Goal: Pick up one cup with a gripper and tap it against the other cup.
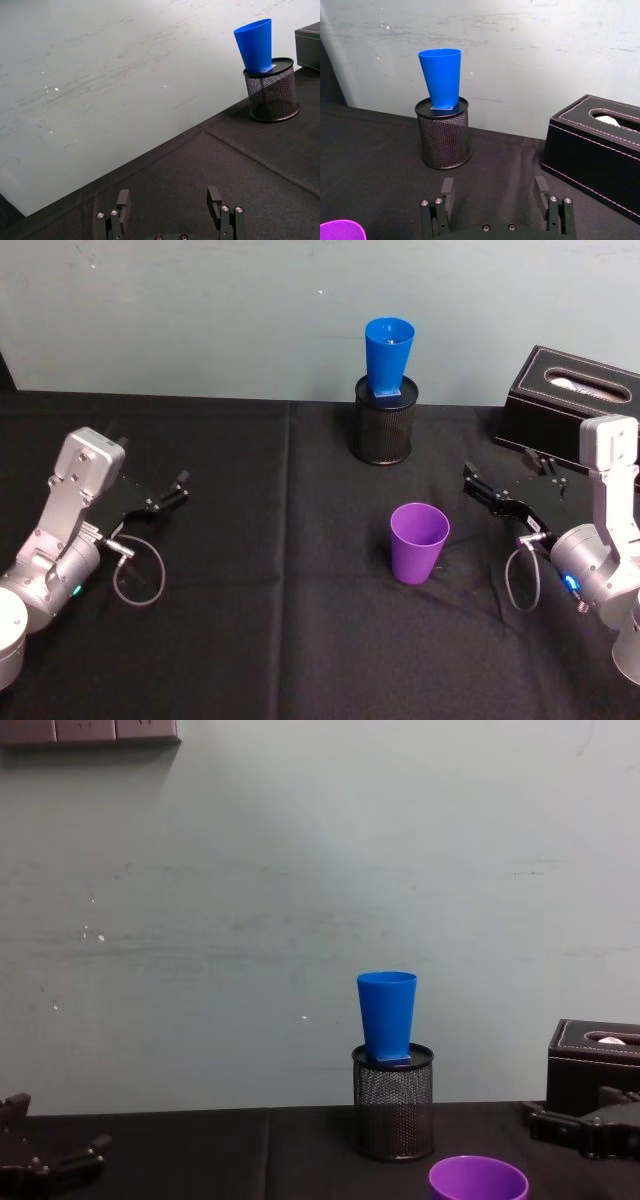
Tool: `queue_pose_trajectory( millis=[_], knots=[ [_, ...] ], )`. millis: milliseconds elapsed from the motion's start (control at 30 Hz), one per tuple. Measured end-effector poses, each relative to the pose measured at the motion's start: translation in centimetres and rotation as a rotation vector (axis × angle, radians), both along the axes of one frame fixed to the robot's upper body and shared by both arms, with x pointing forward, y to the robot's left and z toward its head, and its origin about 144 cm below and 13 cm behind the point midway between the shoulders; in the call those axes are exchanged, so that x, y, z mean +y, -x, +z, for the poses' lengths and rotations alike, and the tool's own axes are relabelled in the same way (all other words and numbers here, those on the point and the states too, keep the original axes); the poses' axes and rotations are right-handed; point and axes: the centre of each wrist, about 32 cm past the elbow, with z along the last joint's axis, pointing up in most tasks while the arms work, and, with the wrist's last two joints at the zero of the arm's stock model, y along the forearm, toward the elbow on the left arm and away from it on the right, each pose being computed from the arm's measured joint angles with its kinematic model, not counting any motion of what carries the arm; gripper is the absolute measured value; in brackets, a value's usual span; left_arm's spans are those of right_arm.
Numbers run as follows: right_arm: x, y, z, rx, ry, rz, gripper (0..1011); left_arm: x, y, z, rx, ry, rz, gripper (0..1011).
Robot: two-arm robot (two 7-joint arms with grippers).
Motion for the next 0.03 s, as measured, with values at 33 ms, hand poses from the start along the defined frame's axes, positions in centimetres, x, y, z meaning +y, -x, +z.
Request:
queue_pose_trajectory(
  millis=[33],
  knots=[
    [0.0,0.0,0.0,0.0,0.0,0.0,1003,0.0,0.0,0.0,0.0,0.0,0.0,1005]
  ],
)
